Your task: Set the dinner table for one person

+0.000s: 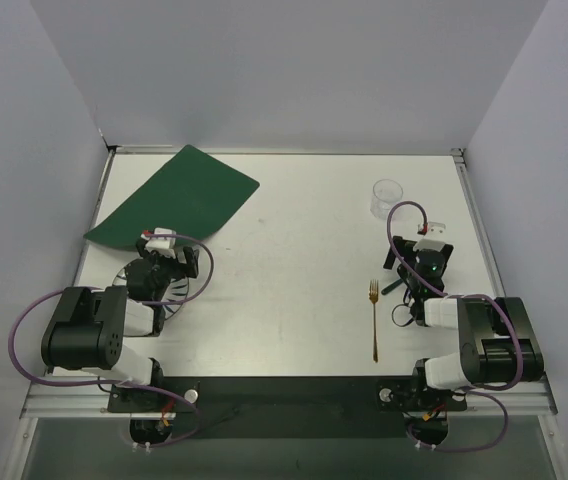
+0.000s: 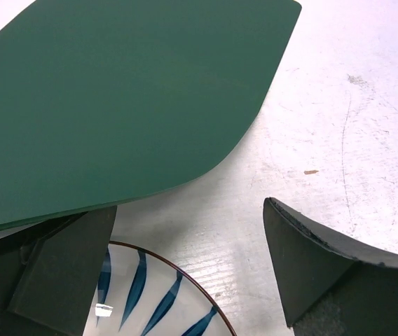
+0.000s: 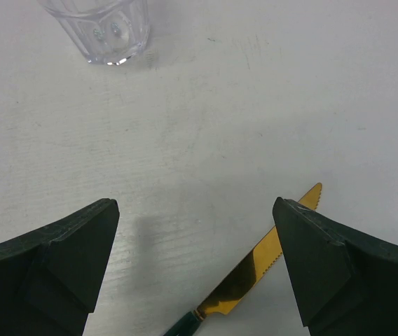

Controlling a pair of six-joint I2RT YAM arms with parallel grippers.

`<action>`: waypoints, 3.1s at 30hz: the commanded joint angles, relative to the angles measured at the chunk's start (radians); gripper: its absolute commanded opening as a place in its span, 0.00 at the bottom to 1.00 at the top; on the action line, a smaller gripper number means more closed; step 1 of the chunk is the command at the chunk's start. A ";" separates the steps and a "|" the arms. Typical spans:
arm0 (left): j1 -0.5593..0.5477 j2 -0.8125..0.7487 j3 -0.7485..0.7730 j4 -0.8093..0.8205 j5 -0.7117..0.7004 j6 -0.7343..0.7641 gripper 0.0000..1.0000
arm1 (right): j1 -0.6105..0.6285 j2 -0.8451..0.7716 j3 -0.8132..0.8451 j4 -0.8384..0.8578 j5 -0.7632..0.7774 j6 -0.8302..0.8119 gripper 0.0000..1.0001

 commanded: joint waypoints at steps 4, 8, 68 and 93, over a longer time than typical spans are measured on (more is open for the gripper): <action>0.004 -0.011 0.032 0.042 0.030 0.010 0.97 | 0.004 -0.077 0.089 -0.153 0.037 0.010 1.00; 0.004 -0.013 0.032 0.037 0.026 0.010 0.97 | 0.009 -0.120 0.162 -0.275 0.046 0.004 0.98; -0.072 0.042 0.716 -1.607 -0.525 1.161 0.63 | 0.409 -0.043 0.484 -0.546 -0.313 -0.042 0.95; -0.496 0.107 1.049 -2.024 0.199 0.914 0.00 | 0.400 -0.152 0.533 -0.617 -0.217 0.025 0.96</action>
